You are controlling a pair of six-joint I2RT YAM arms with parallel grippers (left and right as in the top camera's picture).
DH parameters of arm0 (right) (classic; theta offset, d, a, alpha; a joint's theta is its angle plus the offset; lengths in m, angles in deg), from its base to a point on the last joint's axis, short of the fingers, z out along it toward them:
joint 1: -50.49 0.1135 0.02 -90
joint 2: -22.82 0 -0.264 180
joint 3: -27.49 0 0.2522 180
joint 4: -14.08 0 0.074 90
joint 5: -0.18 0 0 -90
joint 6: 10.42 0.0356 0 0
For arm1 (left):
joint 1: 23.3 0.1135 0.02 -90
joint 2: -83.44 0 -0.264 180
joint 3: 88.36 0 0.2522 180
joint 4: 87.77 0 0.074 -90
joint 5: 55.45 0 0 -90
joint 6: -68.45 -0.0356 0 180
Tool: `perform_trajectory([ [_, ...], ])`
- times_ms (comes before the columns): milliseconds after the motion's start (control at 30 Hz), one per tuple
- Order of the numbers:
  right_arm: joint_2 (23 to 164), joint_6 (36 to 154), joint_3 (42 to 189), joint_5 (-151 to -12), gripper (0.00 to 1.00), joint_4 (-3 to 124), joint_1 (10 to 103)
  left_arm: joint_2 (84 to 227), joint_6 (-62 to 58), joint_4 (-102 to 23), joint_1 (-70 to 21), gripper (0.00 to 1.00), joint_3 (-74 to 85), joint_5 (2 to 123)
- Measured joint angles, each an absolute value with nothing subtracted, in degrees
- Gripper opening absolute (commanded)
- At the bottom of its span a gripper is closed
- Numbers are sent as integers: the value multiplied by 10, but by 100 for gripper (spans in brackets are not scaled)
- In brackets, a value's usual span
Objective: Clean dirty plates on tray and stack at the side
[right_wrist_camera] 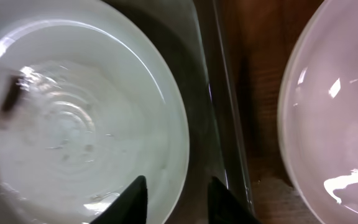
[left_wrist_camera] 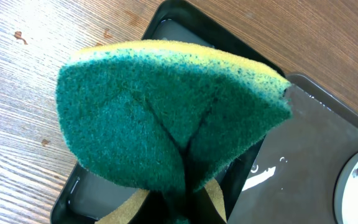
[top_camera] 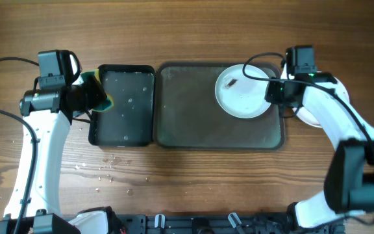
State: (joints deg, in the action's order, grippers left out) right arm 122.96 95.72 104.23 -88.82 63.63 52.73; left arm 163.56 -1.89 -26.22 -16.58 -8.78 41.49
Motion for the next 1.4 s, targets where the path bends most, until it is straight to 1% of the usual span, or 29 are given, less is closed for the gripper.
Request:
perform_trajectory([
  [67,1262,956,1042,-888,18,635,527,1636,-19,-262,-166,4,-88,415],
  [100,1274,955,1042,-888,9,635,527,1636,-19,-262,-166,4,-88,415],
  [133,1286,953,1042,-888,4,634,527,1636,-19,-262,-166,4,-88,415],
  [367,1289,951,1049,-857,4,612,527,1636,-19,-262,-166,4,-88,415],
  [467,1289,919,1049,-810,4,615,528,1636,-19,-262,-166,4,-88,415],
  [600,1289,876,1049,-782,5,625,548,1636,-19,-262,-166,4,-88,415],
  [633,1289,867,1049,-776,7,624,561,1636,-19,-262,-166,4,-88,415],
  [667,1289,863,1049,-775,11,622,569,1636,-19,-262,-166,4,-88,415],
  [767,1289,859,1049,-774,16,605,586,1636,-19,-262,-166,4,-88,415],
  [833,1289,859,1049,-774,21,599,587,1636,-19,-262,-166,4,-88,415],
  [933,1289,866,1049,-774,24,593,587,1636,-19,-262,-166,5,-88,415],
  [1100,1289,870,1080,-790,23,646,587,1636,-19,-262,-166,4,-88,415],
  [1267,1289,872,1106,-813,16,660,587,1636,-19,-262,-166,4,-88,415],
  [1400,1289,875,1106,-819,16,663,587,1636,-19,-262,-166,4,-88,415],
])
